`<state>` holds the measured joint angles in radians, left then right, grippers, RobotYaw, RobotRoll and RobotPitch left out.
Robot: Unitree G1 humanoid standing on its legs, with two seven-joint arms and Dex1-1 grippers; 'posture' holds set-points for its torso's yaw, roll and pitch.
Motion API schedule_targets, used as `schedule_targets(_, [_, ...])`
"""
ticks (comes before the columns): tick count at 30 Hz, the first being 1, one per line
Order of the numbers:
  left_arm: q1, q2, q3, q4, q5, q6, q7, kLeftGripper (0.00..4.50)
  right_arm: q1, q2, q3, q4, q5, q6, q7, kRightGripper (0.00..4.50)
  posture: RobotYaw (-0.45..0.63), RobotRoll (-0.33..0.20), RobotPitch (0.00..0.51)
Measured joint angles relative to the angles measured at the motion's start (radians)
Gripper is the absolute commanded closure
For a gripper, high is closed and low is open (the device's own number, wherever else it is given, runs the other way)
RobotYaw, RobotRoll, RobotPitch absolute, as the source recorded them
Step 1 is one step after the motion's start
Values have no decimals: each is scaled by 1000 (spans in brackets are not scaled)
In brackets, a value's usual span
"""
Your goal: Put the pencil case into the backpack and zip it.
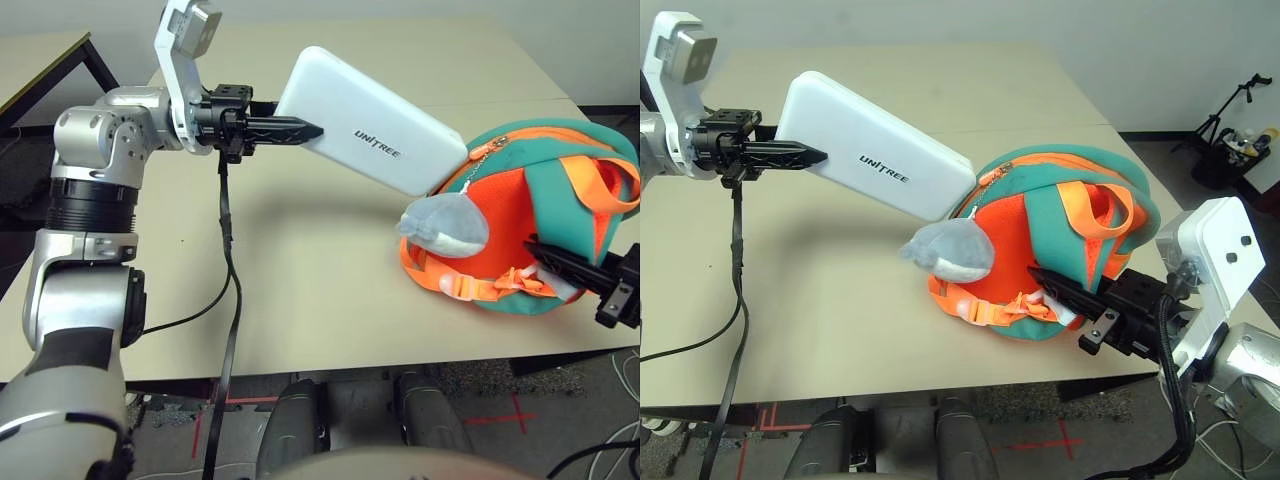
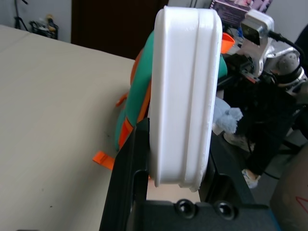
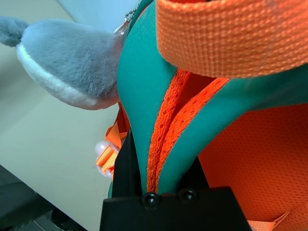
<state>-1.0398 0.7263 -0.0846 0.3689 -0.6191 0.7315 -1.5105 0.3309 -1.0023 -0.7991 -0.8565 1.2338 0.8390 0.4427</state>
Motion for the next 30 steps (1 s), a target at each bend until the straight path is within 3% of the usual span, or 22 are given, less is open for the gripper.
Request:
schedule_targets(17, [-19,-50,-8,71,84,-57,-19,3147,-14,1,14,-4,4,0,-25,4303,-246,0,113])
schedule_targets(30, [-60,-170,-9,147,136,-129,-6,3147,-32,2,35,-7,3,-2,-40,4303,-263,0,110])
